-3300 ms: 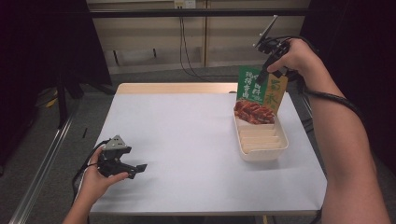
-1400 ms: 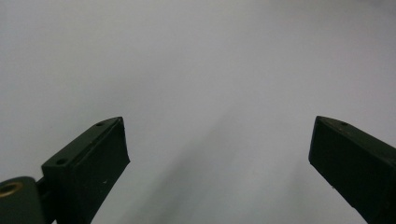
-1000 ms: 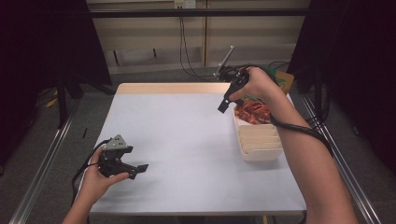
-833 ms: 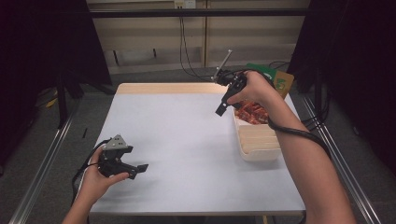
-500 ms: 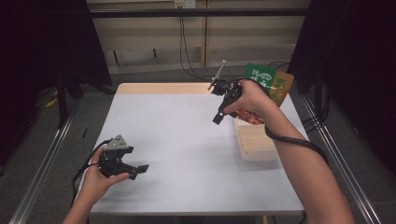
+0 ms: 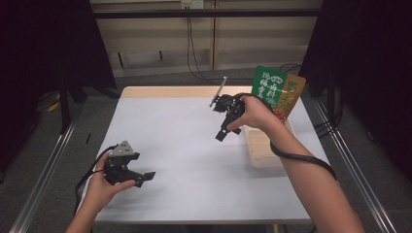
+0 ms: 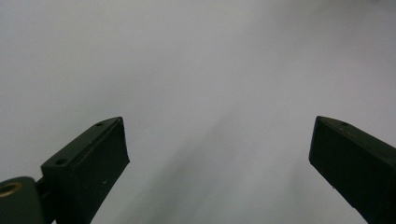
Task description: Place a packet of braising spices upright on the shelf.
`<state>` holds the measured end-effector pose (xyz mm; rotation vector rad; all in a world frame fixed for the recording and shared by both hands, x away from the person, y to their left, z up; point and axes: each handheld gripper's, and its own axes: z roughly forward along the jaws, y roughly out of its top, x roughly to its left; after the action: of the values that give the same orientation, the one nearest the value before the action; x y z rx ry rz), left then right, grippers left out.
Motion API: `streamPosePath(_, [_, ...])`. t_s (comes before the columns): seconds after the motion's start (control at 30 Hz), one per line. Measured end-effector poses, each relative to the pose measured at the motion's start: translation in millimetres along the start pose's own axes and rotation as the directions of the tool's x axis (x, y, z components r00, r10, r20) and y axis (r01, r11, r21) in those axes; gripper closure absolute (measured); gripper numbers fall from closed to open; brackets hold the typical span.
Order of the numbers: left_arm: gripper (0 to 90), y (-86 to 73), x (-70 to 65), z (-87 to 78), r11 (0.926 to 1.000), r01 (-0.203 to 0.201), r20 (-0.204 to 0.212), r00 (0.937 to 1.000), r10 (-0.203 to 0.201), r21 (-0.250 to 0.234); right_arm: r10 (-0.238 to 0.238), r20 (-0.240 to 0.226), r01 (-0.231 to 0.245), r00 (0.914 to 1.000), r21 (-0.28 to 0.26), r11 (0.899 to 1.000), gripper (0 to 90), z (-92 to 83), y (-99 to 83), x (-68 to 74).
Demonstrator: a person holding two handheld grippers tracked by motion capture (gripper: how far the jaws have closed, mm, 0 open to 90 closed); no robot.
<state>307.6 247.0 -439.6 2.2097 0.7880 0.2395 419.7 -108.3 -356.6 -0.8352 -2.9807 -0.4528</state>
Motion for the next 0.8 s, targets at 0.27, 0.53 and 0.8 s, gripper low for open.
streamPosePath(0.27, [4.3,-0.1,0.1,-0.1,1.0,0.0,-0.001,1.0,0.0,-0.001,-0.026,-0.009,0.026,0.9996,0.004,1.0,15.6,15.9,-1.7,8.0])
streamPosePath(0.53, [4.3,-0.1,-0.1,1.1,0.9999,-0.004,0.001,1.0,0.004,0.011,-0.038,-0.029,0.038,0.9989,0.008,0.999,14.9,33.2,-5.3,17.6])
streamPosePath(0.8, [4.3,-0.6,-0.5,2.3,0.9998,-0.009,0.004,1.0,0.009,0.016,-0.061,-0.043,0.061,0.9972,0.006,0.998,14.5,51.0,-9.7,27.5])
